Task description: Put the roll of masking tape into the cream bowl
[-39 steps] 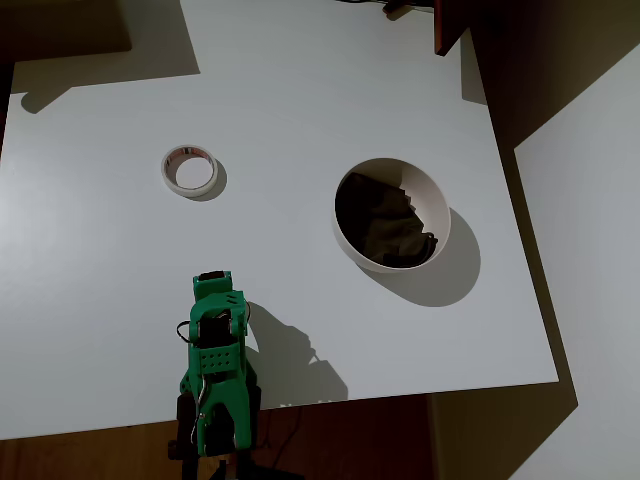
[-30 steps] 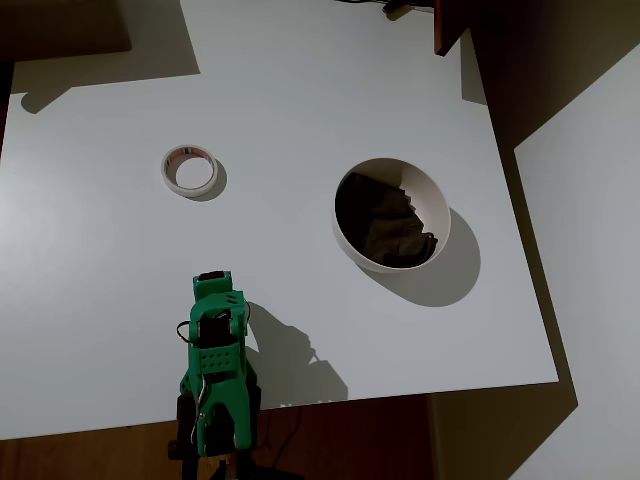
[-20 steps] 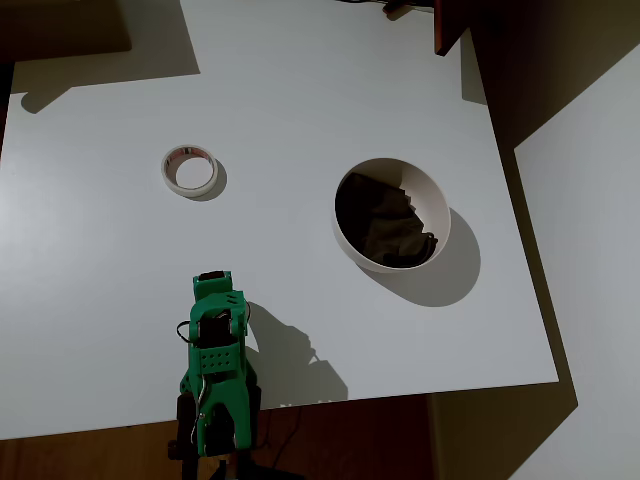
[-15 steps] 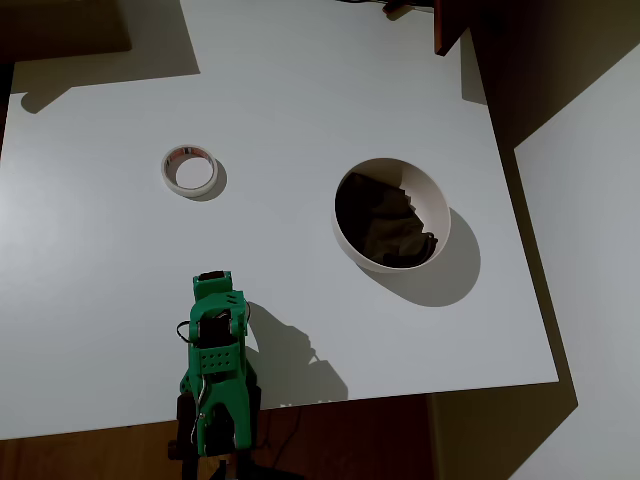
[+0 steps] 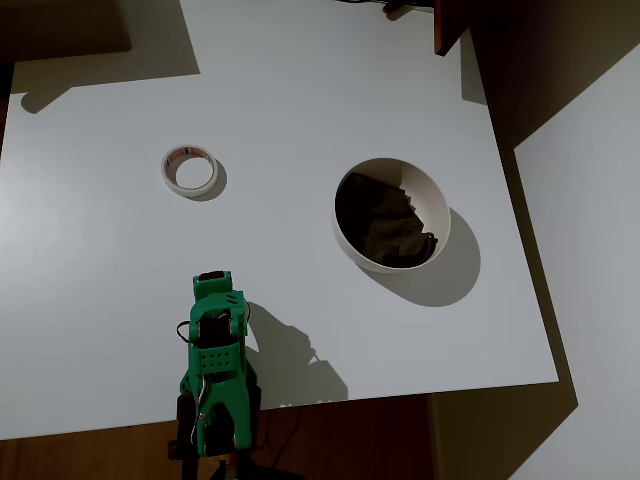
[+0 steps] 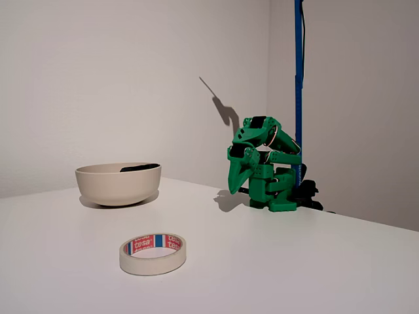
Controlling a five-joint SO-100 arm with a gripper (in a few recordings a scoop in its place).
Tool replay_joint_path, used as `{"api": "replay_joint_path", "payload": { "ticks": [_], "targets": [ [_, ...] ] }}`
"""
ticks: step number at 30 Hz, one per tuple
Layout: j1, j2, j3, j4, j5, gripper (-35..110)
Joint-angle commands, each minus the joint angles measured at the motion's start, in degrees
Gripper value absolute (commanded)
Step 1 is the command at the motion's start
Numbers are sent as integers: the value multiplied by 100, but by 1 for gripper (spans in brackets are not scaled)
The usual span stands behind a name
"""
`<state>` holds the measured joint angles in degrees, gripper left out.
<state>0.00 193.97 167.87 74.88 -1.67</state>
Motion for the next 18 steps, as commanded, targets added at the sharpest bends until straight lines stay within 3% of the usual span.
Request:
{"api": "replay_joint_path", "payload": {
  "ticks": [1, 18],
  "targets": [
    [-44, 26, -18, 97, -53, -8],
    [-123, 26, -79, 290, 378, -8]
  ]
}}
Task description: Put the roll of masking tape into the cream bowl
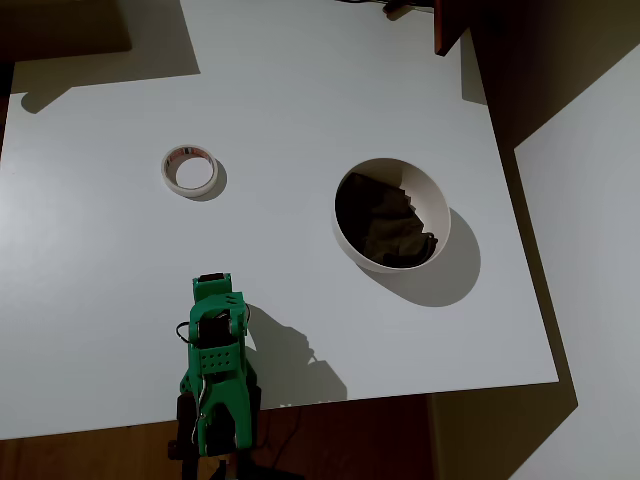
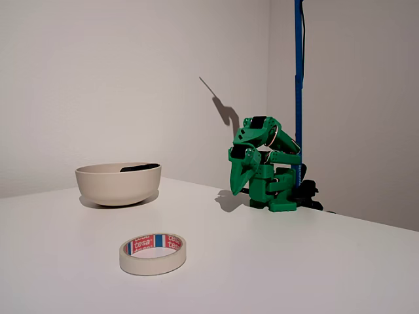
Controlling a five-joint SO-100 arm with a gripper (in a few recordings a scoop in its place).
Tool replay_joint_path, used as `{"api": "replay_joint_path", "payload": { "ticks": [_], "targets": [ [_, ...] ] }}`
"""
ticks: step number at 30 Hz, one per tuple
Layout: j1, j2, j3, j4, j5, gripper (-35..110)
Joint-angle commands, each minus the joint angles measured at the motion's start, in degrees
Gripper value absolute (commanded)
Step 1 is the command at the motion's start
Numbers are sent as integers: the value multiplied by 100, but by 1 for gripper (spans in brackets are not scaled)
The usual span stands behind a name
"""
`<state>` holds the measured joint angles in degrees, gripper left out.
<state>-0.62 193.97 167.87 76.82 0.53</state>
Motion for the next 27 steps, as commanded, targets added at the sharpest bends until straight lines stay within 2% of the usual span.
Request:
{"api": "replay_joint_path", "payload": {
  "ticks": [1, 11, 19, 27],
  "targets": [
    [-53, 35, -123, 105, 167, -8],
    [-35, -923, -1195, -316, 229, -8],
    [-44, -3674, -3199, -949, 396, -8],
    [-79, -6486, -5713, -501, 413, -8]
  ]
}}
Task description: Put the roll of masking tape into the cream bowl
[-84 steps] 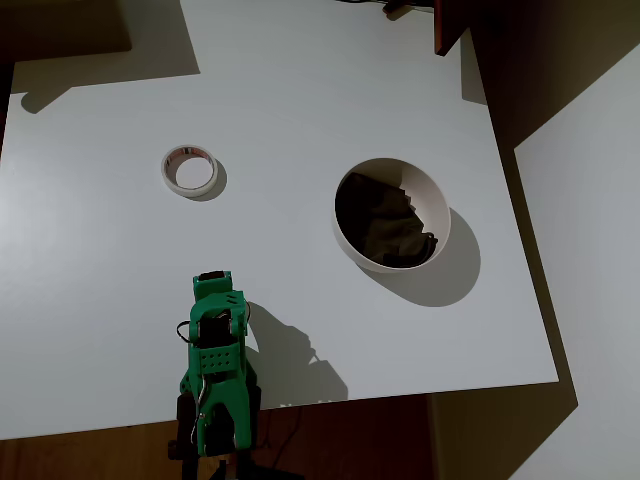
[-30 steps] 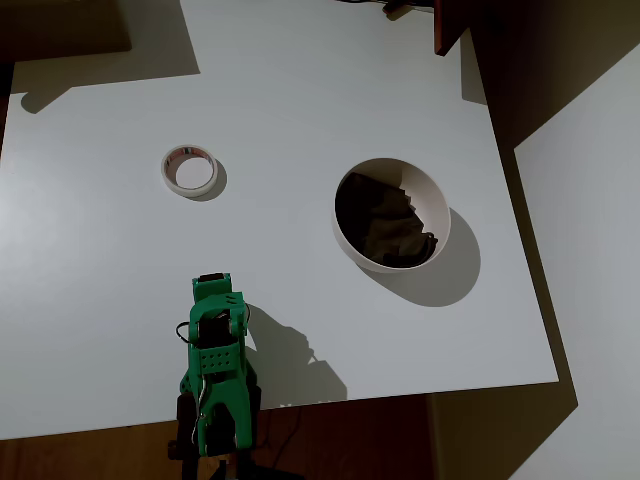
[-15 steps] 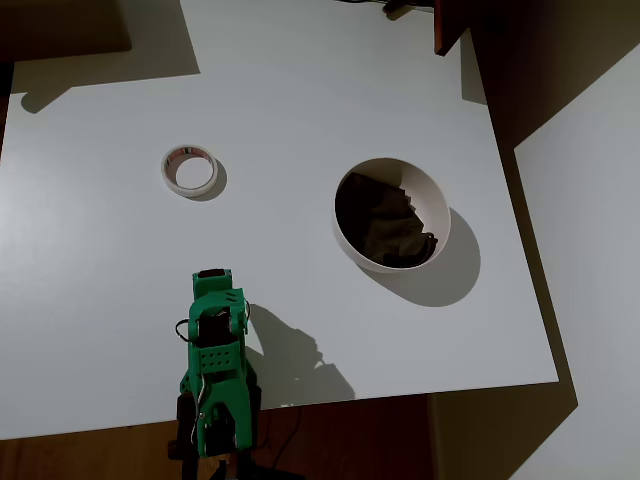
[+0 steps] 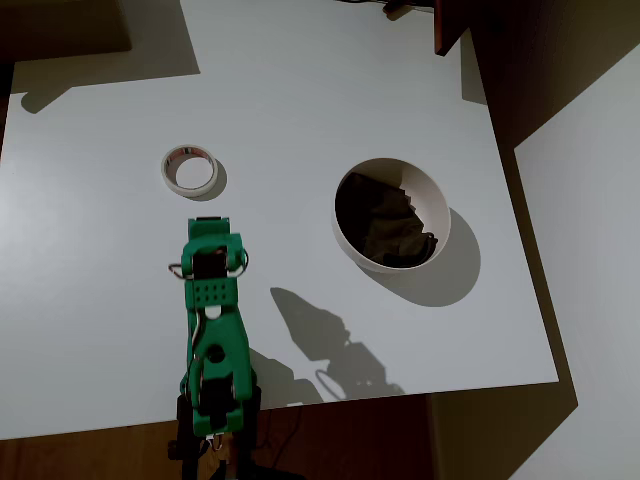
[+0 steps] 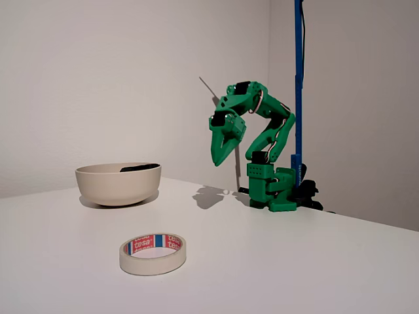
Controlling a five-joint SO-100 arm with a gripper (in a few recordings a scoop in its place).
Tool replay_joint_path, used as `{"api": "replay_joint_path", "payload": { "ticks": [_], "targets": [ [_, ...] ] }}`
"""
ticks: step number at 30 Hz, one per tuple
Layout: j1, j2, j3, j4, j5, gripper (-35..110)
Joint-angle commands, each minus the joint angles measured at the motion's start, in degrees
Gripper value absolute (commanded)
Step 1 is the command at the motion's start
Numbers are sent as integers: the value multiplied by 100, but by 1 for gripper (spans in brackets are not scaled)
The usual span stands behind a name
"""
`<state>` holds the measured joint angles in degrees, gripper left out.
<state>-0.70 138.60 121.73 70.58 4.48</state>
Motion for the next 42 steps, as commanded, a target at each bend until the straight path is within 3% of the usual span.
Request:
{"api": "replay_joint_path", "payload": {
  "ticks": [1, 6, 8, 13, 18, 24, 42],
  "targets": [
    [-62, -1266, -1362, 176, -9, -8],
    [26, -2575, -2399, 352, 0, -6],
    [70, -2839, -2443, 220, 18, 11],
    [158, -3586, -2496, -325, -70, 37],
    [246, -4729, -3604, 70, -114, 31],
    [229, -5168, -3762, -237, -185, 32],
    [97, -6715, -5722, 870, -18, 32]
  ]
}}
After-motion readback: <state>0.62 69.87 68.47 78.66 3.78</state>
